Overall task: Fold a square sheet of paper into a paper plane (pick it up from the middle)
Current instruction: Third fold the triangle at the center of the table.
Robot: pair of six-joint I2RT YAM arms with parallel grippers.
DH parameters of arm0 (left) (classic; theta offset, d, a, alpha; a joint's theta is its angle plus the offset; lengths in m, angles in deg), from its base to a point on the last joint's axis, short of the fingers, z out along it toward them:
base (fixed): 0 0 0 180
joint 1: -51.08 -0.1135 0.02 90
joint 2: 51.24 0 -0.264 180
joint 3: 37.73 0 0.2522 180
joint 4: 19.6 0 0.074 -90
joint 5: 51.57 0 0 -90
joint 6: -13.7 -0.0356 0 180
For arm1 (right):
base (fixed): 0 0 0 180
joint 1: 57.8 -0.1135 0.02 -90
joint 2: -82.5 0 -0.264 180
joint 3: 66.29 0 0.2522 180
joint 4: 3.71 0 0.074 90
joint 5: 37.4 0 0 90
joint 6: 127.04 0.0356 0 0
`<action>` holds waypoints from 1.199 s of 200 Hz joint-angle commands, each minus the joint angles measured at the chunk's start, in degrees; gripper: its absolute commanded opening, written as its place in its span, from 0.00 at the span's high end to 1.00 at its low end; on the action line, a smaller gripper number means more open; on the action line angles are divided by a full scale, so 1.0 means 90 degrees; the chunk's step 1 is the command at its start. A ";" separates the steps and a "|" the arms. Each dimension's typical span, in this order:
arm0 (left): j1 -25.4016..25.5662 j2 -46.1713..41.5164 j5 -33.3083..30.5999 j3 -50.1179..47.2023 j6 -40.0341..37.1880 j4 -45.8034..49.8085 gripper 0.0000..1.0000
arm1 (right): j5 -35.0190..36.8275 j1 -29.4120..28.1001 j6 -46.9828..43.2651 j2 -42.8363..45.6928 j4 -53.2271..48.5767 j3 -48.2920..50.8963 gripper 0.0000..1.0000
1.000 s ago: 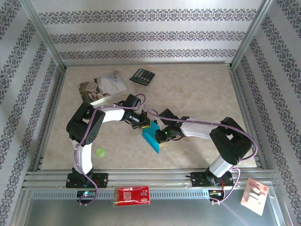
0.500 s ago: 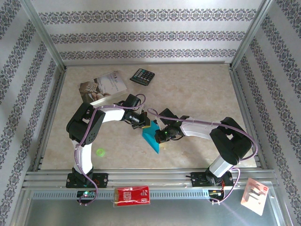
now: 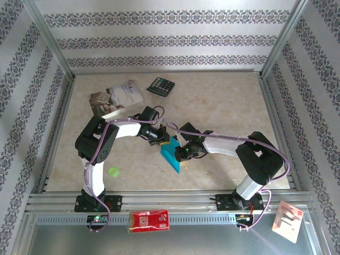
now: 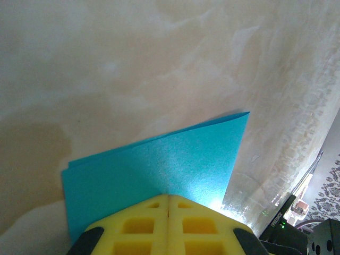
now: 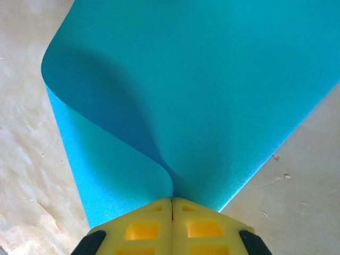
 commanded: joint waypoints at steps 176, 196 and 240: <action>-0.0007 0.0253 -0.0130 -0.0171 -0.0096 0.0377 0.99 | 0.0080 0.0070 -0.0005 0.0044 -0.0087 0.0117 0.99; -0.0004 0.0247 -0.0135 -0.0156 -0.0103 0.0400 0.99 | 0.0075 0.0039 0.0041 0.0135 -0.0074 0.0177 0.99; -0.0008 0.0244 -0.0135 -0.0165 -0.0099 0.0399 0.99 | 0.0109 -0.0004 0.0078 0.0127 -0.0035 0.0187 0.99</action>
